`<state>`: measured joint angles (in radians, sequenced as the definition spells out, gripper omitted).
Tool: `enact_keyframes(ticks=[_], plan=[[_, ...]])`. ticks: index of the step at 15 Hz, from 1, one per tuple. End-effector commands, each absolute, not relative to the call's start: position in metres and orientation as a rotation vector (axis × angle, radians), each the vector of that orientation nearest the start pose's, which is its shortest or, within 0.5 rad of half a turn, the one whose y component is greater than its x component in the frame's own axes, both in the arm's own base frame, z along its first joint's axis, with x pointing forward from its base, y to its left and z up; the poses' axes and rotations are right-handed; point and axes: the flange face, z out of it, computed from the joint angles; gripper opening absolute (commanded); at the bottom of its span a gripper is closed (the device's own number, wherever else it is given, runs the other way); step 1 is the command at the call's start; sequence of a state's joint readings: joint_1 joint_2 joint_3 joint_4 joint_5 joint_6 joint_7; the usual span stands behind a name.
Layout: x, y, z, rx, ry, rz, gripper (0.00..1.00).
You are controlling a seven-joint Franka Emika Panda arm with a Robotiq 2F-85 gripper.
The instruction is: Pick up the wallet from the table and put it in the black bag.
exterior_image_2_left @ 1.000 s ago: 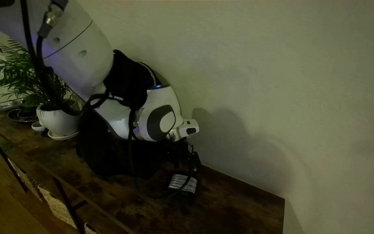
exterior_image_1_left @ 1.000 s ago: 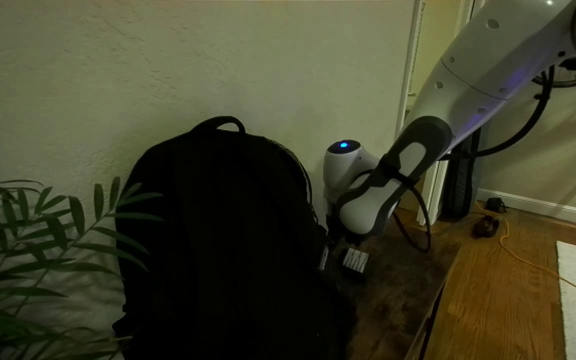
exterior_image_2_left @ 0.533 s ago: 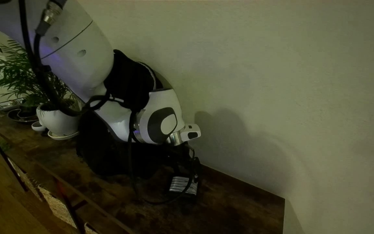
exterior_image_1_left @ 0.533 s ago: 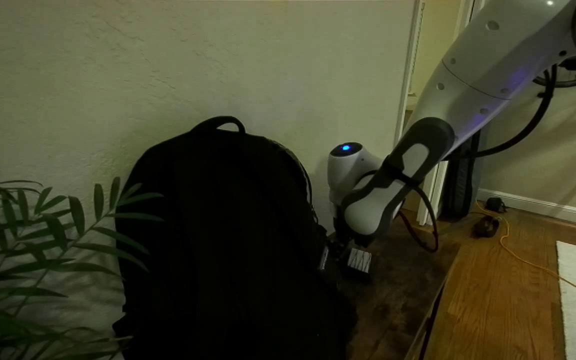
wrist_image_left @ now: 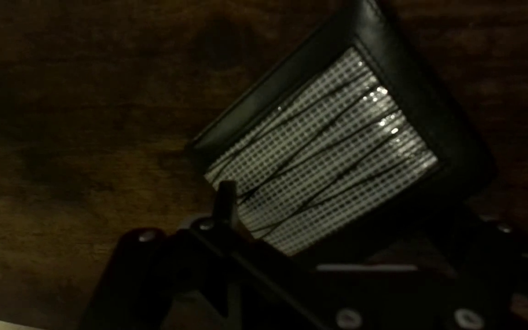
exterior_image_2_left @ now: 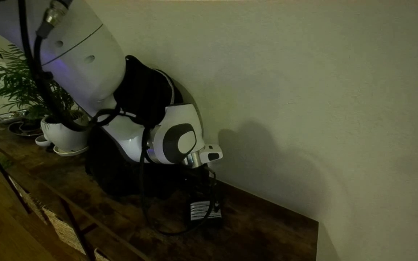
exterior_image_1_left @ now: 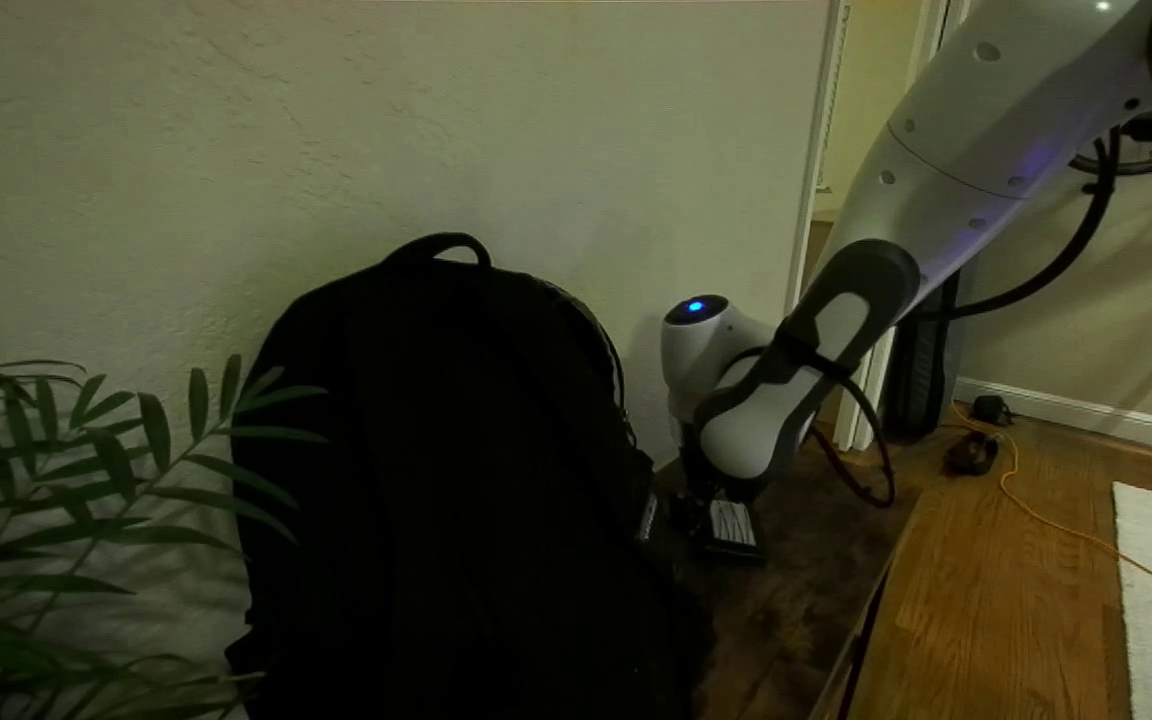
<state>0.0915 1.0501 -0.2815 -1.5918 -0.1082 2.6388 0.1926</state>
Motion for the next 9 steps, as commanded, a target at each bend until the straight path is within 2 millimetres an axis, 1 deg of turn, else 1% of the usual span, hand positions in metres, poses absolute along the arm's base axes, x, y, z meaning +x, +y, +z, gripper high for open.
enact_keyframes(ticks=[1, 5, 9], plan=[[0.637, -0.103, 0.048, -3.451, 0.150, 0.059, 1.00], [0.627, -0.102, 0.052, -3.463, 0.052, 0.076, 1.00], [0.614, -0.102, 0.058, -3.458, -0.099, 0.108, 1.00]])
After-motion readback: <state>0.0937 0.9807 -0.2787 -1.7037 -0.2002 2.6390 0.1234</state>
